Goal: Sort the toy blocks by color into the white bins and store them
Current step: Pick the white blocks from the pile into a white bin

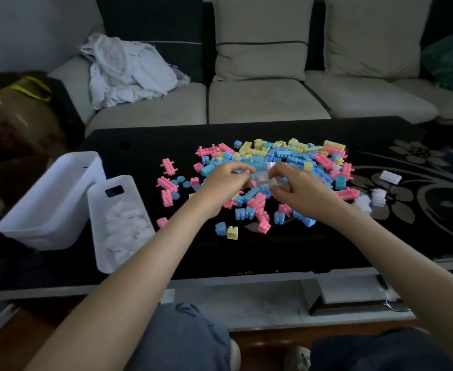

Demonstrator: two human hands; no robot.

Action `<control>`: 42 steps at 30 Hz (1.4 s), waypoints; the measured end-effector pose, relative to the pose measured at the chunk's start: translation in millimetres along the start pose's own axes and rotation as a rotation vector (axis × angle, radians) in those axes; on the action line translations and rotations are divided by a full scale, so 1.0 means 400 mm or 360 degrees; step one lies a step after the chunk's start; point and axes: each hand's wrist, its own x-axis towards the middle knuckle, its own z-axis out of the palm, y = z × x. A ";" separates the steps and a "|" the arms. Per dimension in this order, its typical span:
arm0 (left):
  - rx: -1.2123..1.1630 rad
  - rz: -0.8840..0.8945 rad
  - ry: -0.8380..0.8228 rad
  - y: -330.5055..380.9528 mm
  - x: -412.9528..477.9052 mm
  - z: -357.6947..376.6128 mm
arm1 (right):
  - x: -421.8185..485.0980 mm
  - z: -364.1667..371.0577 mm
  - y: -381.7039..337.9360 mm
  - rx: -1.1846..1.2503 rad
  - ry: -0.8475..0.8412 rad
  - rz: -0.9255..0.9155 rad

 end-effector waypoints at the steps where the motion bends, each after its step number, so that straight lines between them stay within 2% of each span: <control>1: -0.0023 -0.0024 0.0036 -0.002 -0.011 -0.031 | 0.018 0.000 -0.030 -0.0021 0.0008 -0.0066; 6: -0.0467 -0.0232 -0.0032 -0.009 -0.079 -0.189 | 0.097 0.038 -0.174 -0.0022 -0.0011 -0.0404; 11: -0.0383 -0.0235 0.0045 -0.066 -0.162 -0.326 | 0.144 0.124 -0.297 -0.0001 -0.0087 -0.0542; 14: -0.0077 -0.0275 0.0149 -0.101 -0.194 -0.391 | 0.166 0.169 -0.351 0.0087 -0.0130 -0.0609; 18: 0.0608 -0.0468 0.0612 -0.163 -0.207 -0.450 | 0.179 0.228 -0.417 0.0124 -0.0279 -0.0578; 20: 0.0957 -0.0476 0.0729 -0.187 -0.210 -0.449 | 0.172 0.248 -0.439 0.0159 -0.0389 -0.0555; 24: 0.1177 -0.0319 0.0660 -0.222 -0.203 -0.438 | 0.153 0.262 -0.456 0.0202 -0.0557 -0.0445; 28: 0.1246 -0.0348 0.0604 -0.221 -0.186 -0.425 | 0.153 0.268 -0.441 0.0225 -0.0526 -0.0378; 33: 0.1330 -0.0158 0.0605 -0.197 -0.197 -0.408 | 0.152 0.290 -0.448 0.0265 -0.0490 -0.0453; 36: 0.1394 -0.0295 0.0489 -0.200 -0.185 -0.410 | 0.156 0.301 -0.454 0.0255 -0.0434 -0.0500; 38: 0.1304 -0.0346 0.0455 -0.199 -0.190 -0.414 | 0.156 0.305 -0.455 0.0254 -0.0351 -0.0524; 40: 0.1034 -0.0310 0.0455 -0.188 -0.209 -0.417 | 0.156 0.307 -0.452 0.0285 -0.0282 -0.0511; 42: 0.0961 -0.0326 0.0433 -0.173 -0.222 -0.417 | 0.153 0.307 -0.447 0.0334 -0.0314 -0.0480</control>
